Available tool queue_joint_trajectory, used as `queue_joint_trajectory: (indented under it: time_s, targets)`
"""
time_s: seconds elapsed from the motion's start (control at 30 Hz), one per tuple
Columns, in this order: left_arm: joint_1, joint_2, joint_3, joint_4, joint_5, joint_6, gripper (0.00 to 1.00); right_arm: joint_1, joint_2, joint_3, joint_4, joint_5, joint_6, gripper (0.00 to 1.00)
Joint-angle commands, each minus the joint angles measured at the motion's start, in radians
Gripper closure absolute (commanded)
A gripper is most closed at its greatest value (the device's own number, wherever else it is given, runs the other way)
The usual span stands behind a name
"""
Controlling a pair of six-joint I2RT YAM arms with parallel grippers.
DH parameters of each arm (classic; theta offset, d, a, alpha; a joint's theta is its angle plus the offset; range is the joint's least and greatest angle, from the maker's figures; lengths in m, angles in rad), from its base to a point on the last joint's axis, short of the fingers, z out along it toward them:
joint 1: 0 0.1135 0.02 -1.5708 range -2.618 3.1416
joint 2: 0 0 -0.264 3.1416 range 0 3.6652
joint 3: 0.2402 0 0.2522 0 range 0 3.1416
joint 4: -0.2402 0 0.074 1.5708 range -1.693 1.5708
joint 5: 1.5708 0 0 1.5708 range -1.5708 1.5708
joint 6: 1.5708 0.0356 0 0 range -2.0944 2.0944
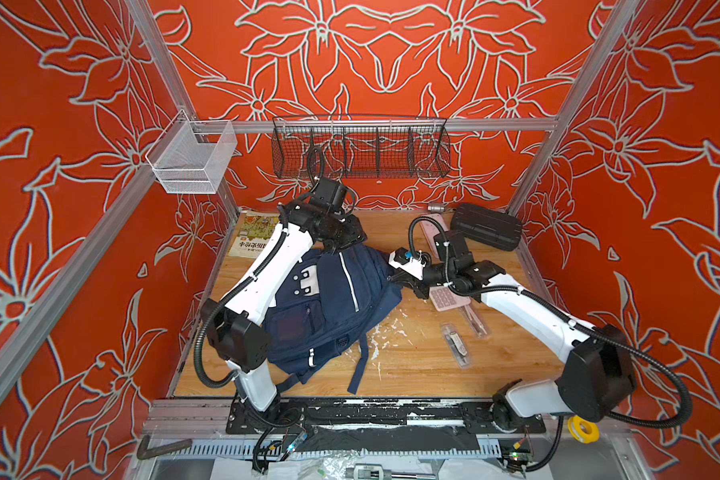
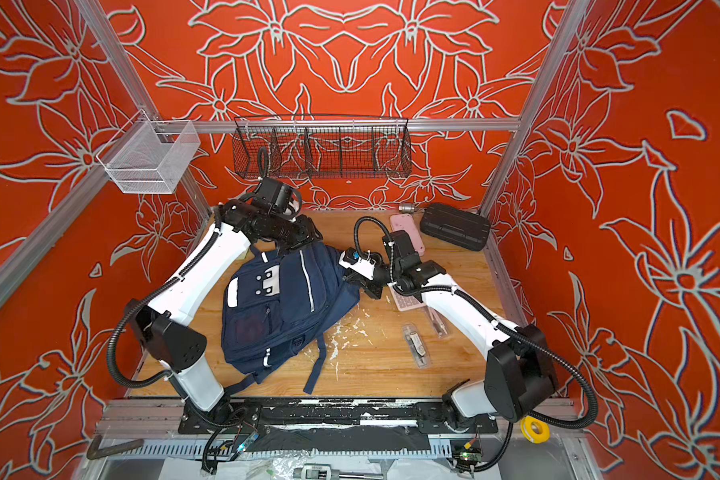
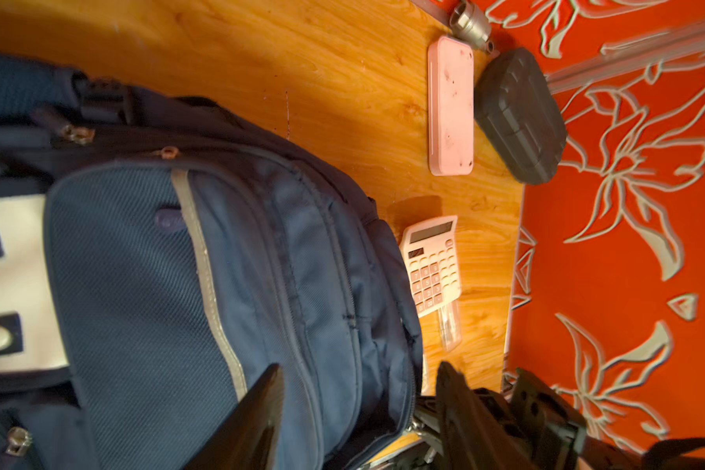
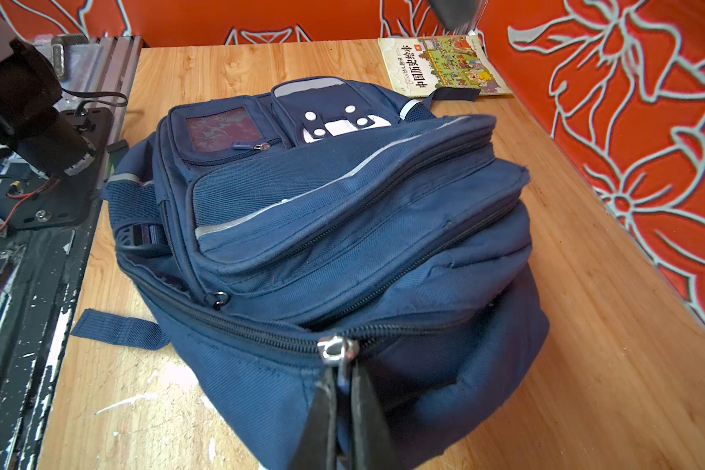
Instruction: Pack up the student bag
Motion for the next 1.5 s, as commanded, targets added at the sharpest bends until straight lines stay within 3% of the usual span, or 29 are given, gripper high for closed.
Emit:
queue_joint_trajectory:
  time_s: [0.0,0.1,0.3,0.47,0.7,1.07,1.27,1.47]
  targets:
    - [-0.044,0.112,0.143,-0.235,-0.09,0.175,0.41,0.007,-0.053,-0.011,0.075,-0.03,-0.04,1.0]
    - [-0.069,0.171,0.224,-0.287,-0.097,0.196,0.41,0.008,-0.061,-0.016,0.076,-0.025,-0.044,1.0]
    - [-0.087,0.223,0.275,-0.184,-0.003,0.21,0.4,0.021,-0.084,-0.057,0.114,-0.029,-0.065,1.0]
    - [-0.098,0.318,0.409,-0.257,0.062,0.245,0.4,0.038,-0.086,-0.065,0.107,0.004,-0.09,1.0]
    - [-0.121,0.372,0.421,-0.266,0.146,0.328,0.39,0.07,-0.101,-0.088,0.111,0.061,-0.146,1.0]
    - [-0.142,0.448,0.455,-0.351,0.108,0.39,0.3,0.11,-0.111,-0.095,0.08,0.114,-0.209,1.0]
    - [-0.146,0.472,0.466,-0.404,0.099,0.416,0.2,0.135,-0.122,-0.113,0.08,0.172,-0.24,1.0]
    - [-0.177,0.489,0.445,-0.404,0.113,0.436,0.19,0.16,-0.111,-0.114,0.062,0.208,-0.276,1.0]
